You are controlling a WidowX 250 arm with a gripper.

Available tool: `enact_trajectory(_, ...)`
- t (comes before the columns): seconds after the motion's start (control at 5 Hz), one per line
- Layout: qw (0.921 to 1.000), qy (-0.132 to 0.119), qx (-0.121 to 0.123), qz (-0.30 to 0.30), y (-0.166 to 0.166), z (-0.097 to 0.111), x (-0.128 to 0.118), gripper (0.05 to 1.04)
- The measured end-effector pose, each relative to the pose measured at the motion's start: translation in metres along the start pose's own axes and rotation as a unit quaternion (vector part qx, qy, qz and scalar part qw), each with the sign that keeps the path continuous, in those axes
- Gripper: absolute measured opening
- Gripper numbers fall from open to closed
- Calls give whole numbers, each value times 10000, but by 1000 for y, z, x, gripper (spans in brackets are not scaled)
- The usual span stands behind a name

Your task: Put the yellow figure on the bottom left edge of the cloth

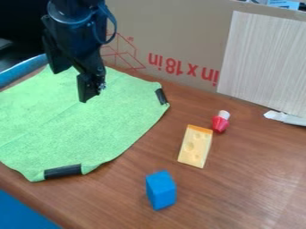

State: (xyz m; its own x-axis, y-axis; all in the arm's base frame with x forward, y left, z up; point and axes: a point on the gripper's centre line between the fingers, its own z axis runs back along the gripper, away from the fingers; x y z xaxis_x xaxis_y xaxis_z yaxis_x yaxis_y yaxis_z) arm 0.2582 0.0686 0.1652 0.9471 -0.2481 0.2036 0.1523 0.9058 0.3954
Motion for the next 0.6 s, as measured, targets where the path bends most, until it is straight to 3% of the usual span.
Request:
enact_trajectory(0.2, 9999, 89, -92, 39, -4, -5, -1, 999)
enact_trajectory(0.4, 9951, 204, -848, 462, -40, -13, 7, 999)
enact_trajectory(0.6, 9828, 277, -1539, 986, -59, -11, 21, 999)
